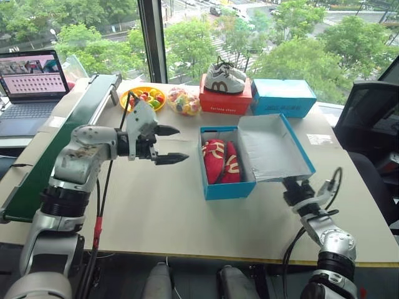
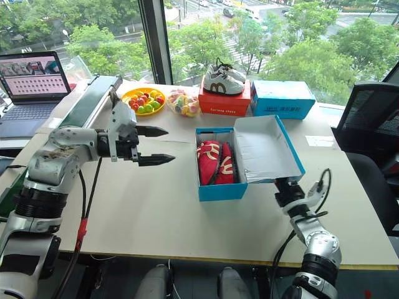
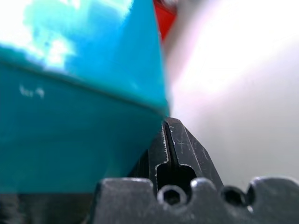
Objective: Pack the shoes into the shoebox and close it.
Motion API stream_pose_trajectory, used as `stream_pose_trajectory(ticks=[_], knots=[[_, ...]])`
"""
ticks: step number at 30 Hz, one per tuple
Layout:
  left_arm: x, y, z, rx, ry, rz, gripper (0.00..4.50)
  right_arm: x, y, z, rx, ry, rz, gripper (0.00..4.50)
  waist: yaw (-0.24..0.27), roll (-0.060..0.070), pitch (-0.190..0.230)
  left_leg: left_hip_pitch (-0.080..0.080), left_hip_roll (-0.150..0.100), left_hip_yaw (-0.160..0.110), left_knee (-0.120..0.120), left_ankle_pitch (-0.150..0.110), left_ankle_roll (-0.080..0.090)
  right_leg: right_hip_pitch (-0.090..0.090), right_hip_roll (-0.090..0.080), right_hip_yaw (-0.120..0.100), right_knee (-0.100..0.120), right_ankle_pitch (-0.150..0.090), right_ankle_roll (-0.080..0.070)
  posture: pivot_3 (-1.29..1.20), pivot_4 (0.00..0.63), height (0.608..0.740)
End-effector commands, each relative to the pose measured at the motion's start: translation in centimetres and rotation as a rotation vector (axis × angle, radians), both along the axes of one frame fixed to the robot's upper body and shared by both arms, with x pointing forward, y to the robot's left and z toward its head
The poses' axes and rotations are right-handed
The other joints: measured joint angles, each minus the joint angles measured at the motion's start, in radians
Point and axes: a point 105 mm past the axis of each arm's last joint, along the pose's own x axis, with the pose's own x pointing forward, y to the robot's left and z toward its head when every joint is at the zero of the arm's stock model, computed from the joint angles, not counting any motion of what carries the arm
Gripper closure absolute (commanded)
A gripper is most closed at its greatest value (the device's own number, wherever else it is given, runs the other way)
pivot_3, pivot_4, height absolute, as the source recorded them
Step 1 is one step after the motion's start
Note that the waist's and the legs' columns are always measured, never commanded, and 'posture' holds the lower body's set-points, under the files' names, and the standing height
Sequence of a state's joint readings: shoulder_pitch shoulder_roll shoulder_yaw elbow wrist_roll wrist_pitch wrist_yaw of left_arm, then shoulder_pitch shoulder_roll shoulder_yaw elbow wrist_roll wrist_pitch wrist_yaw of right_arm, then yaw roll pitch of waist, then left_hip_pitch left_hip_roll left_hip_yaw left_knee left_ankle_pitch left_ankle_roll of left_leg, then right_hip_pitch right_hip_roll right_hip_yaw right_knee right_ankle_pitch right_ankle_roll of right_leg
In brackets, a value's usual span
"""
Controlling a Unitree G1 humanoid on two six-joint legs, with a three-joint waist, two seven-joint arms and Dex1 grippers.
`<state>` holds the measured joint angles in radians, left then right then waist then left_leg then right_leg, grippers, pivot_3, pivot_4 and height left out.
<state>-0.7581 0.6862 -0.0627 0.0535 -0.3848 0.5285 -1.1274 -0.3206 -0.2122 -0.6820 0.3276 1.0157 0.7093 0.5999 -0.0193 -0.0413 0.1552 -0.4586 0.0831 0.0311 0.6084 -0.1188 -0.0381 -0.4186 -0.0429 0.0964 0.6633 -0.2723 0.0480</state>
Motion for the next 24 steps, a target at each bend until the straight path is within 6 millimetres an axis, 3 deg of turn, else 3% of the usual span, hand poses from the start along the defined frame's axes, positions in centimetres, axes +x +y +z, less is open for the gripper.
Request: stream_pose_trajectory(ticks=[1,4,9,18,22,24], knots=[[-0.3,0.1,1.9,-0.009,-0.064,-0.001,0.0,-1.5,3.7,7.6,-0.054,-0.299,0.226,4.49,-0.008,0.002,0.001,0.0,0.0,0.0,0.0,0.0,0.0,-0.001,0.0,0.0,0.0,0.0,-0.001,0.0,0.15,0.74],[-0.1,0.5,1.9,-0.009,-0.071,0.018,0.0,-2.6,7.2,10.5,-0.11,-0.385,0.381,4.49,-0.02,0.004,0.001,0.0,0.0,0.0,0.0,0.0,0.0,-0.001,0.0,0.0,0.001,0.001,-0.001,0.0,0.15,0.74],[0.0,-0.5,2.9,-0.101,-0.098,0.033,0.0,-2.4,12.7,11.1,-0.137,-0.365,0.576,4.49,-0.023,0.004,0.001,0.0,0.0,-0.001,0.001,0.0,0.0,0.001,0.0,0.0,0.001,-0.001,0.001,0.0,0.15,0.74],[-0.7,-0.4,1.8,-0.124,-0.075,0.085,0.0,4.9,18.0,12.0,-0.788,-0.372,0.485,4.49,-0.024,0.004,0.001,-0.001,0.0,-0.001,0.0,0.0,0.0,-0.002,0.0,0.0,0.001,0.0,0.0,0.0,0.15,0.74],[-1.1,-0.5,1.1,-0.138,-0.067,0.113,0.0,8.2,21.4,9.3,-1.192,-0.401,0.516,4.49,-0.025,0.004,0.001,-0.002,0.0,-0.001,0.001,0.0,0.0,-0.002,0.0,0.0,0.001,0.002,-0.003,0.0,0.15,0.74],[-1.2,-0.5,0.9,-0.143,-0.063,0.123,0.0,9.0,23.0,8.4,-1.305,-0.42,0.543,4.49,-0.027,0.004,0.001,-0.002,0.0,-0.001,0.001,0.0,0.0,-0.003,0.0,0.0,0.001,0.002,-0.003,0.0,0.15,0.74]])
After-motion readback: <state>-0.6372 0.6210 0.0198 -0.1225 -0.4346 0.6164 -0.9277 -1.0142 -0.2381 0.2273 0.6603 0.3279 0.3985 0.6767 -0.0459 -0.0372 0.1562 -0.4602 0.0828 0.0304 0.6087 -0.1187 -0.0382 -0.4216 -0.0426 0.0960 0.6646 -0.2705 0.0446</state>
